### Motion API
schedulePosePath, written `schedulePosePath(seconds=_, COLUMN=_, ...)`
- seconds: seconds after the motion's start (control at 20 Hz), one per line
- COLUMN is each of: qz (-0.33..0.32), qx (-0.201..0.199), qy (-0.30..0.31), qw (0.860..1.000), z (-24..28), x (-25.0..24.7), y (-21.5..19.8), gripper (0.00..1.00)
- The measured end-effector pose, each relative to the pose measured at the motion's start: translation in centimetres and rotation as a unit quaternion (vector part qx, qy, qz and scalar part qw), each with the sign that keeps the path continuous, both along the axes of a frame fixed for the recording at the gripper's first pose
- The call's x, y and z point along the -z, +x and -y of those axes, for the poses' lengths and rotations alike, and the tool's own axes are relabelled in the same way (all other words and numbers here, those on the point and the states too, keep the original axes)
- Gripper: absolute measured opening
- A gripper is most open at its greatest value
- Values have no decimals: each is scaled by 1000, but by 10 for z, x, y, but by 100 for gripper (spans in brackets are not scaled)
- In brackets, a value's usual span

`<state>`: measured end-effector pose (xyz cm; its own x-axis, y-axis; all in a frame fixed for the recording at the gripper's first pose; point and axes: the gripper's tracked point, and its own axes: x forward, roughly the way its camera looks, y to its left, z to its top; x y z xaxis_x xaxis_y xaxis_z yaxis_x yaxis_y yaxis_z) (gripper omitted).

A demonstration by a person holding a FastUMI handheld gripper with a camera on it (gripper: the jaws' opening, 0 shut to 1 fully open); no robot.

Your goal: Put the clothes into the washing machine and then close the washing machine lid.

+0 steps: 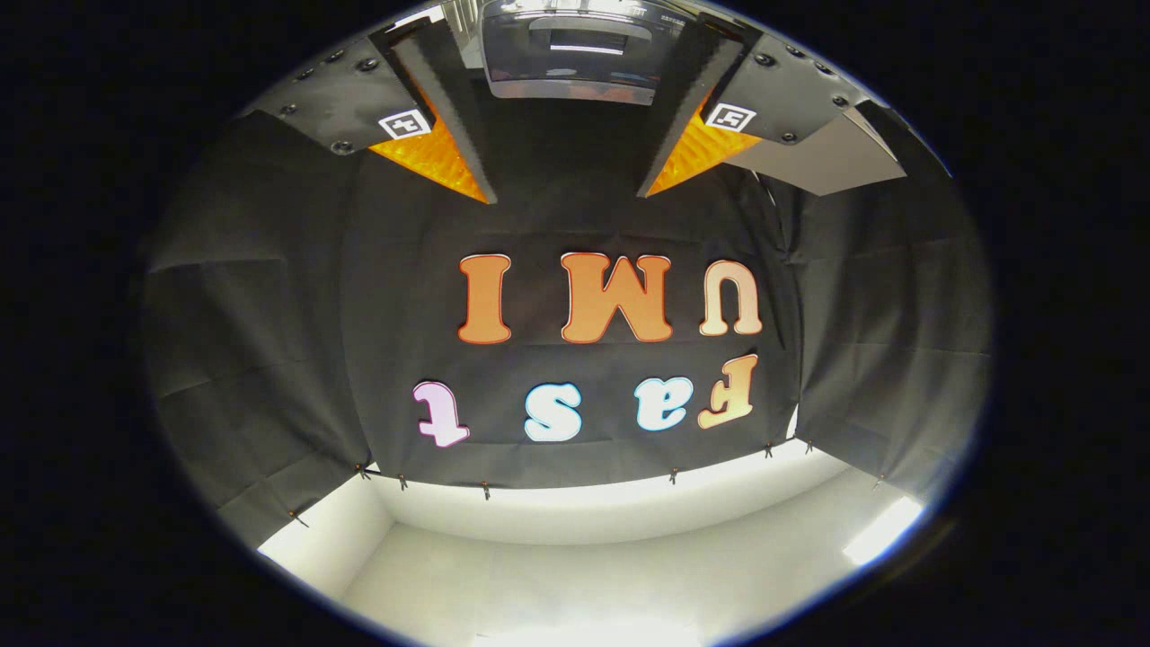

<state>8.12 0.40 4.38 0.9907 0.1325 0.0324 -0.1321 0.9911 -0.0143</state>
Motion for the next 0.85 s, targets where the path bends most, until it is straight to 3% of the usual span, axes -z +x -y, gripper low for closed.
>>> schedulePosePath(seconds=0.25, qz=11, qx=-4, qy=25, qw=1000, z=8, x=2, y=-4, gripper=95)
schedulePosePath(seconds=0.85, qz=24, qx=-6, qy=13, qw=1000, z=18, x=2, y=-12, gripper=95)
